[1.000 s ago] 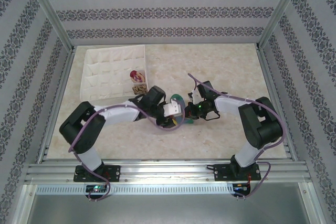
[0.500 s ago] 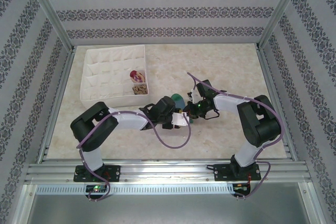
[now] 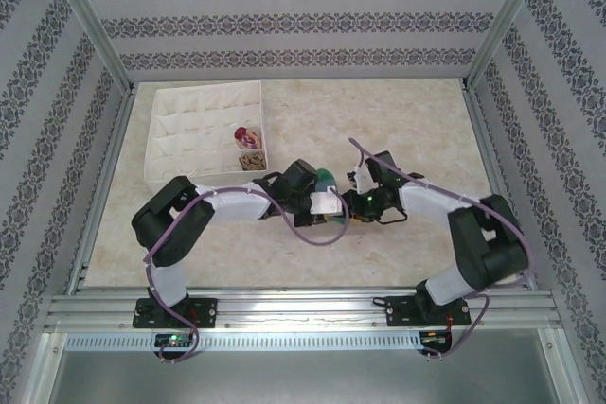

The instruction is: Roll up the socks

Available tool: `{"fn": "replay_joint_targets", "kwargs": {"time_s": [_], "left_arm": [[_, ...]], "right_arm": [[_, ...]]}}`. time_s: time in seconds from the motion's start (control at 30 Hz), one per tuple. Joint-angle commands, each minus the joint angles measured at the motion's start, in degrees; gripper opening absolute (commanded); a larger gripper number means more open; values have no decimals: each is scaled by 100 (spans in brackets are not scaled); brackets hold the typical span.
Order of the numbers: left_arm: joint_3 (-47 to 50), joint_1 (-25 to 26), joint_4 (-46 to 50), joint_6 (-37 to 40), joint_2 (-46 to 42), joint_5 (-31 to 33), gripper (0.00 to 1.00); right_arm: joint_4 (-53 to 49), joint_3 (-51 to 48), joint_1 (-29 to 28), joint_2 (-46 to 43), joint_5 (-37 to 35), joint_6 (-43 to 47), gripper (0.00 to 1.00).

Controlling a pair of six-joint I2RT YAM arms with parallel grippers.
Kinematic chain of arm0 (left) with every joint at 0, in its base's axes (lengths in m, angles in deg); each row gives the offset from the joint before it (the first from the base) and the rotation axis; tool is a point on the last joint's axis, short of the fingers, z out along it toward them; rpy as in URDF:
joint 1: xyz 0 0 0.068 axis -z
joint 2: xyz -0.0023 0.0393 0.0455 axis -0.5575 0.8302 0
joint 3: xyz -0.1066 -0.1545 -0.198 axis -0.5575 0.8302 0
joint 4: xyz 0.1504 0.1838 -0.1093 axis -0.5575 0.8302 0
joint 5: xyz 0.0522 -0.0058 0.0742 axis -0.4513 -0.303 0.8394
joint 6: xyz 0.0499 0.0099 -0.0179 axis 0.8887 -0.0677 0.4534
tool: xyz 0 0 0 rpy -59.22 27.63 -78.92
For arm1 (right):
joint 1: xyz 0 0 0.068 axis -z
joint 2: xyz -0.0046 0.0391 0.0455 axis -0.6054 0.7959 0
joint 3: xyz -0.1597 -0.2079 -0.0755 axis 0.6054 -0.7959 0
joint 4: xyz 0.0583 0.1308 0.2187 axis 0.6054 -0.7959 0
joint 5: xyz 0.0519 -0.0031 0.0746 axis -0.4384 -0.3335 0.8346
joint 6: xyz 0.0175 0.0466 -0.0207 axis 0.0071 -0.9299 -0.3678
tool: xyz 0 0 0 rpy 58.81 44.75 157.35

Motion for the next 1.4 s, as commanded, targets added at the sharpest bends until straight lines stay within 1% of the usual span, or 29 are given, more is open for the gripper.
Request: {"fn": "replay_joint_targets", "kwargs": {"time_s": [0.0,0.07,0.13,0.2,0.27,0.37,0.57,0.73,0.77,0.83,0.97,1.07,1.13,1.2,1.27,1.37], "left_arm": [[-436,-384,1213,-761,485,-1504,26],[-758,-486,1627,-954,722,-1925,22],[-885,-546,1729,-1134,836,-2183,20],[-1003,-638,1762,-1385,926,-2515,20],[-1246,-772,1968,-1662,1121,-2986,20],[-1556,-898,2235,-1890,1438,-3516,20],[-1727,-921,2296,-1998,1690,-3856,20],[-1776,-930,2215,-2034,1776,-3811,20],[-1776,-923,2189,-2027,1774,-3771,20],[-1758,-927,2136,-1985,1747,-3660,20],[-1505,-896,1795,-1725,1403,-3189,23],[-1003,-806,1183,-1377,891,-2504,30],[-593,-710,654,-1087,450,-1973,36],[-44,-516,-39,-672,-50,-1181,43],[501,-316,-785,-236,-481,-528,48],[1158,-116,-1713,238,-972,47,51]], "right_arm": [[-264,-240,201,-506,103,124,54],[-272,-277,289,-738,-43,87,55],[-227,-278,294,-897,-254,82,55],[-145,-287,289,-973,-449,102,55],[27,-305,285,-978,-603,157,55],[339,-271,260,-859,-637,240,55],[750,-234,86,-535,-594,361,55],[837,-326,-113,-283,-650,386,55],[854,-360,-160,-226,-683,380,55],[858,-377,-235,-136,-749,371,50],[692,-324,-378,126,-1035,254,33],[558,-270,-422,388,-1204,39,18],[498,-246,-451,509,-1312,-103,10],[455,-219,-477,594,-1344,-219,8],[433,-192,-512,643,-1370,-288,7],[367,-130,-565,688,-1399,-323,7]]}}
